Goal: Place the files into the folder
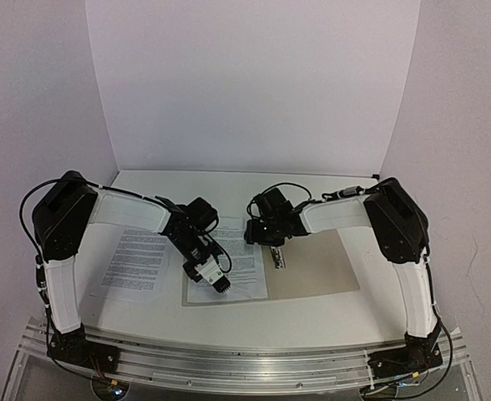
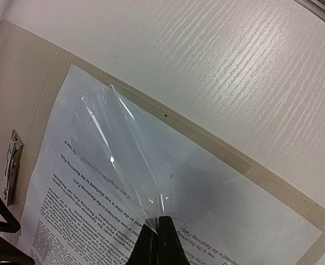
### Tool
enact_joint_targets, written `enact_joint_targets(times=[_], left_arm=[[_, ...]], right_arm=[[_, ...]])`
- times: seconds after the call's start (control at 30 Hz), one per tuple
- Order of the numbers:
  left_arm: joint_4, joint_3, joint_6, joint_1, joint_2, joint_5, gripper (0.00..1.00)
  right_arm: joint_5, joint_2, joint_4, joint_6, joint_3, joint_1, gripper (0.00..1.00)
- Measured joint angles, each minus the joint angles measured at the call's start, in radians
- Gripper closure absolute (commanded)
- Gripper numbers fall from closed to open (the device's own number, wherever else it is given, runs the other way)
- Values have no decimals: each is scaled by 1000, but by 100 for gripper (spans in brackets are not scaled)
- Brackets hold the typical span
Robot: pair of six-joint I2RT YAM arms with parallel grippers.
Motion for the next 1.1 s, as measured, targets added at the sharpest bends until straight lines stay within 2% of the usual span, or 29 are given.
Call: enact_joint_targets(times=[0.17,0.23,0.37,0.6,0.77,0.9,1.0,1.1], left_arm=[[1,-16,26,5,-7,11,100],[6,-18,32,9,-7,17,96],[34,-23,41,22,-7,23,75],[37,-11,-51,39,-22,27,38],[27,16,-175,39,-88,38,26],[52,42,-403,64,-140,45,24],[58,152,-738,132,-110,38,33],[71,305,-1091,241,-33,0,42]], right_arm=[[27,-1,-43,-40,30,-12,39],[40,-7,-52,-53,30,-15,38],[59,-42,-68,-65,7,-17,38],[60,-73,-85,-77,-32,-19,38],[60,-74,-91,-84,-32,-19,42],[57,-74,-97,-75,-30,-26,54],[47,-74,-100,-64,-23,-37,60],[30,-63,-106,-56,8,-54,62]])
